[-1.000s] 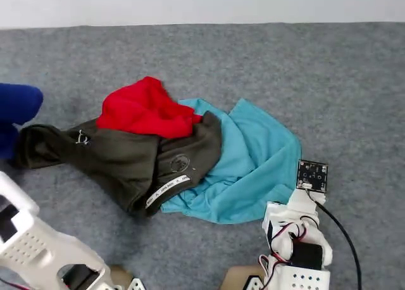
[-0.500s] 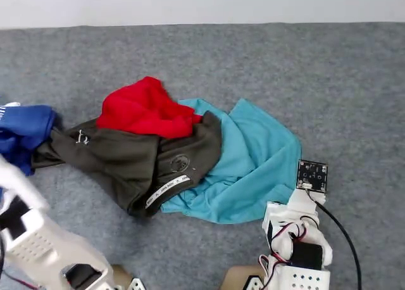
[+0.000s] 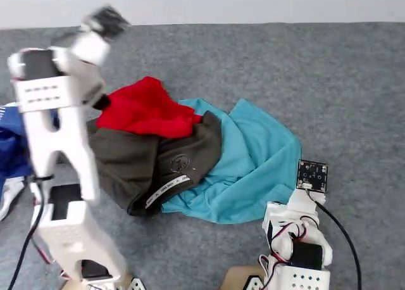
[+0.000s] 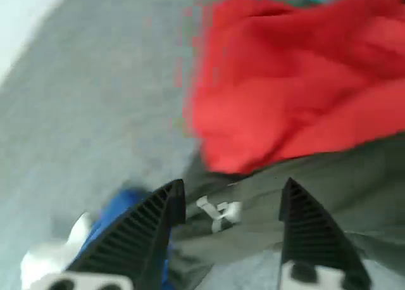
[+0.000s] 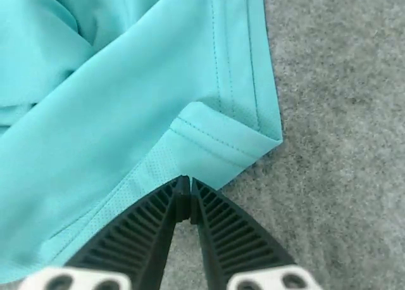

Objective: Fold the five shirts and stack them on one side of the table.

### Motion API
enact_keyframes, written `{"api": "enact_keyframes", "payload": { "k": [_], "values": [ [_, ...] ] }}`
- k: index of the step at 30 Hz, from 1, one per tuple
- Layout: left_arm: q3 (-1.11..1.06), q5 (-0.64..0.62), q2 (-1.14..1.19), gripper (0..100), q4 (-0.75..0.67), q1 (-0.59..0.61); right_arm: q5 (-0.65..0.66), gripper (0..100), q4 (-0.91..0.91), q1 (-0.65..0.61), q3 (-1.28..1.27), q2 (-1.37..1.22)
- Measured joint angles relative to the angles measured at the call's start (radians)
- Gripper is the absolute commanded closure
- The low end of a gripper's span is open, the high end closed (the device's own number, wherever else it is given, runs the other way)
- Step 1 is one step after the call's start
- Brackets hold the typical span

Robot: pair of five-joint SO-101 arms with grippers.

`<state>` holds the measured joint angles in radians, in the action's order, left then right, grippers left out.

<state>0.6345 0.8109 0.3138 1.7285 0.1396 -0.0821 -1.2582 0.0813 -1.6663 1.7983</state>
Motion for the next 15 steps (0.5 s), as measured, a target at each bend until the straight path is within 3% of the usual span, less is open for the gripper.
{"api": "enact_keyframes", "payload": {
  "k": [9,15],
  "values": [
    [-0.132,0.029,0.002,75,0.0,-0.209,0.0,99.0,0.0,0.0,0.0,0.0],
    [-0.137,0.028,0.117,75,0.0,-0.265,0.0,99.0,0.0,0.0,0.0,0.0]
  ]
}}
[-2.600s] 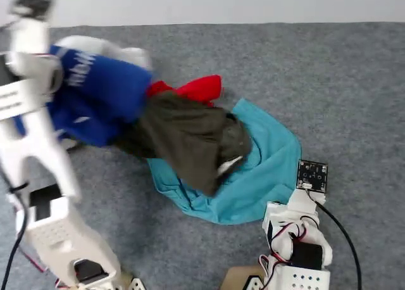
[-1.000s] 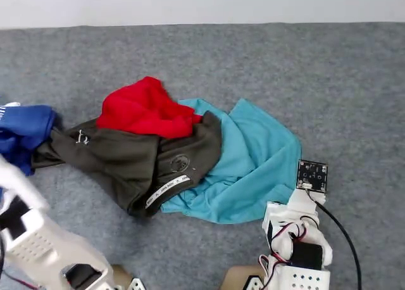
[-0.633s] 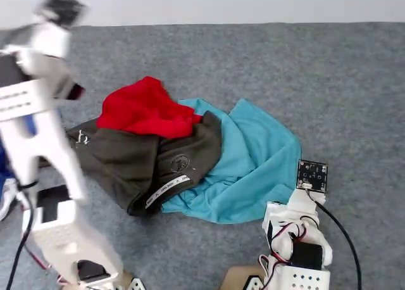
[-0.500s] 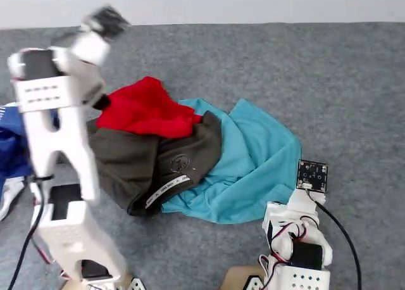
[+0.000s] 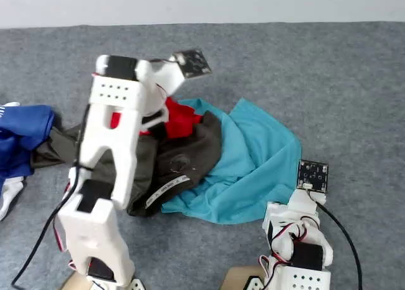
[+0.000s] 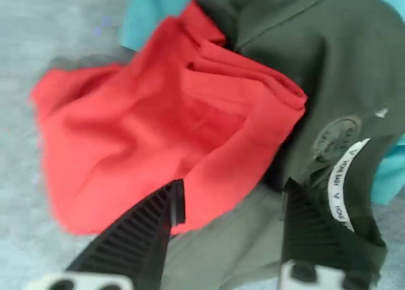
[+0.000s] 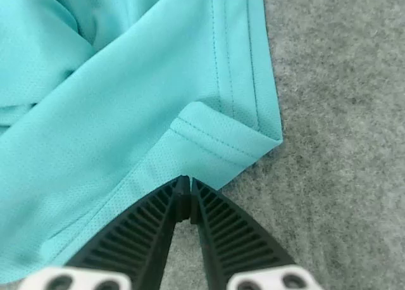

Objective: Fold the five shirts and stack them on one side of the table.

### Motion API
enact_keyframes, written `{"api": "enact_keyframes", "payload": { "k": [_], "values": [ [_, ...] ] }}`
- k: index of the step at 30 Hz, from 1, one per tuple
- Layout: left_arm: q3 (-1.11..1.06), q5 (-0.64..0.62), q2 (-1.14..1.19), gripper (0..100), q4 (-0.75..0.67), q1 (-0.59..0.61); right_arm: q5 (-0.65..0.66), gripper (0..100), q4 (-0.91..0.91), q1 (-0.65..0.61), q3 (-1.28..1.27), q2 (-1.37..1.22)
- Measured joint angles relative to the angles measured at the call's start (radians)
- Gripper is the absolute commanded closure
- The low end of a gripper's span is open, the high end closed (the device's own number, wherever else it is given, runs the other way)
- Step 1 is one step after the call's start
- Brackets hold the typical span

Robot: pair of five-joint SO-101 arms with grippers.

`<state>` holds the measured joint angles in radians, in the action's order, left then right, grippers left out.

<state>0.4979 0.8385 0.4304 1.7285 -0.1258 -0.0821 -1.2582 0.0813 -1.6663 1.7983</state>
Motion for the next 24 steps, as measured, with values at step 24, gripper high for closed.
{"api": "enact_keyframes", "payload": {
  "k": [24],
  "values": [
    [0.146,-0.017,0.129,100,-0.003,0.095,0.0,99.0,0.0,0.0,0.0,0.0]
  ]
}}
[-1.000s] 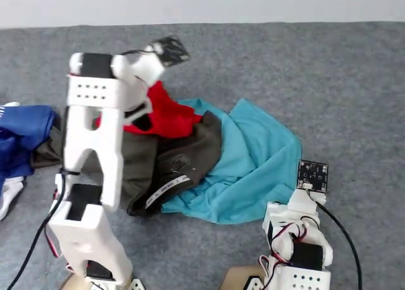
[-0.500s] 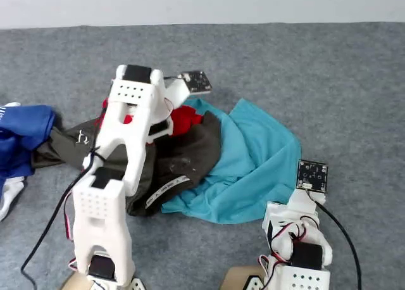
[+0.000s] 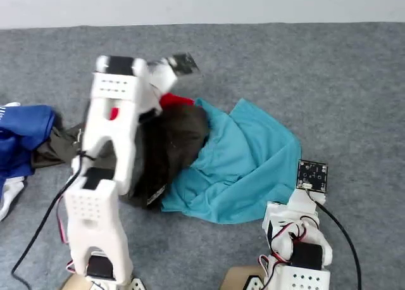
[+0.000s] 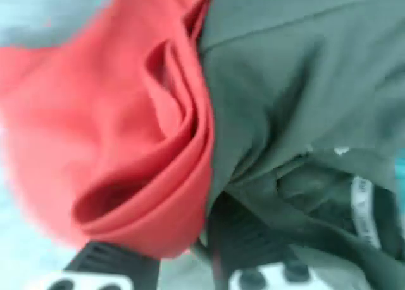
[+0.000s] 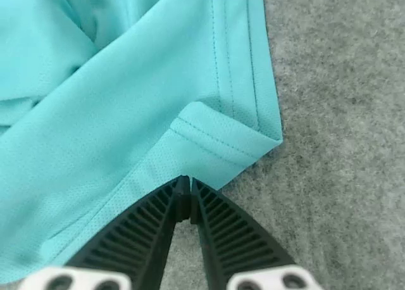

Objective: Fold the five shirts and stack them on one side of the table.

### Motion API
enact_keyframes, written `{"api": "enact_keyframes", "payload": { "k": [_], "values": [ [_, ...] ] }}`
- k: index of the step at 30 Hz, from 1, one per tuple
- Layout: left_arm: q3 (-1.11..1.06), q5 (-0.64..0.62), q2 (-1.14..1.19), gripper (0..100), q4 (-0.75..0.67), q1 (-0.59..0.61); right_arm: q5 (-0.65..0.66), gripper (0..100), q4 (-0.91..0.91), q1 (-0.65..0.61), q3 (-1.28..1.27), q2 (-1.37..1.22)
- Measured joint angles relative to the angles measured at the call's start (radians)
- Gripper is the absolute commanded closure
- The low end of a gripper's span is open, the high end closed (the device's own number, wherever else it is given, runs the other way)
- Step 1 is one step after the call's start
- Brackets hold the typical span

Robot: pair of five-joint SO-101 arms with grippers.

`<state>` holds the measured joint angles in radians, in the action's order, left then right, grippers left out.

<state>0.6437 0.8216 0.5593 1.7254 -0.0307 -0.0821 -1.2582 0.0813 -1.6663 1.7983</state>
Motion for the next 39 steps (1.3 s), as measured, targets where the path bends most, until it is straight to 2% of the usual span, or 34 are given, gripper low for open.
{"api": "enact_keyframes", "payload": {
  "k": [6,13,22,32,39],
  "values": [
    [0.031,-0.063,-0.178,100,0.005,0.169,0.0,99.0,0.0,0.0,0.0,0.0],
    [0.031,-0.087,-0.351,100,0.008,0.419,0.0,99.0,0.0,0.0,0.0,0.0],
    [0.026,-0.109,-0.404,99,-0.068,0.76,0.0,99.0,0.0,0.0,0.0,0.0],
    [-0.018,-0.255,-0.404,99,-0.207,0.918,0.0,99.0,0.0,0.0,0.0,0.0],
    [-0.018,-0.275,-0.404,82,-0.305,1.017,0.0,99.0,0.0,0.0,0.0,0.0]
  ]
}}
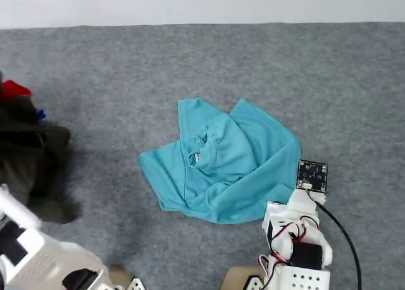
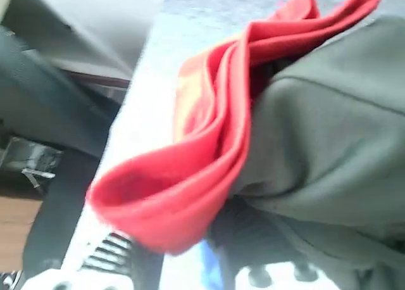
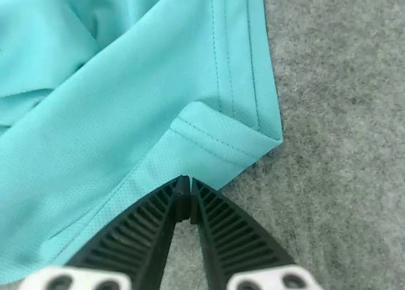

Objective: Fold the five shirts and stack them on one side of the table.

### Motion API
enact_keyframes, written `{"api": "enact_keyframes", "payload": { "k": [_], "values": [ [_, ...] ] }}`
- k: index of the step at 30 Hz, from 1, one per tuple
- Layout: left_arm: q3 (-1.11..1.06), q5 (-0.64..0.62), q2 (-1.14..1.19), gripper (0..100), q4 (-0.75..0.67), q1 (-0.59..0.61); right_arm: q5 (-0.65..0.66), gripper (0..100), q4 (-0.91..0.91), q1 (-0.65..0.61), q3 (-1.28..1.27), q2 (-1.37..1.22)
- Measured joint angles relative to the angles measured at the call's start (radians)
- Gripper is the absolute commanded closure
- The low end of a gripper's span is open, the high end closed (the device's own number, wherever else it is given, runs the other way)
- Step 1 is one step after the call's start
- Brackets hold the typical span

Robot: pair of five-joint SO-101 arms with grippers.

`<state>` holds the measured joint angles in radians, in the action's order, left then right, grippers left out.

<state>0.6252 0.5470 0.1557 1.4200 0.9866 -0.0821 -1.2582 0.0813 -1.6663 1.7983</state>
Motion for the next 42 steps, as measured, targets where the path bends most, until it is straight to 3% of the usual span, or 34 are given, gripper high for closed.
{"api": "enact_keyframes", "payload": {
  "k": [6,16,22,25,29,42],
  "values": [
    [0.002,-0.035,0.0,80,-0.012,0.06,0.0,99.0,0.0,0.0,0.0,0.0],
    [0.095,-0.114,-0.172,80,-0.005,0.035,0.0,99.0,0.0,0.0,0.0,0.0],
    [0.098,-0.186,-0.307,81,0.207,-0.064,0.0,99.0,0.0,0.0,0.0,0.0],
    [0.089,-0.247,-0.35,88,0.299,-0.133,0.0,99.0,0.0,0.0,0.0,0.0],
    [-0.008,-0.324,-0.44,99,0.308,-0.181,0.0,99.0,0.0,0.0,0.0,0.0],
    [-0.618,-0.339,-0.885,100,0.315,-0.48,0.0,99.0,0.0,0.0,0.0,0.0]
  ]
}}
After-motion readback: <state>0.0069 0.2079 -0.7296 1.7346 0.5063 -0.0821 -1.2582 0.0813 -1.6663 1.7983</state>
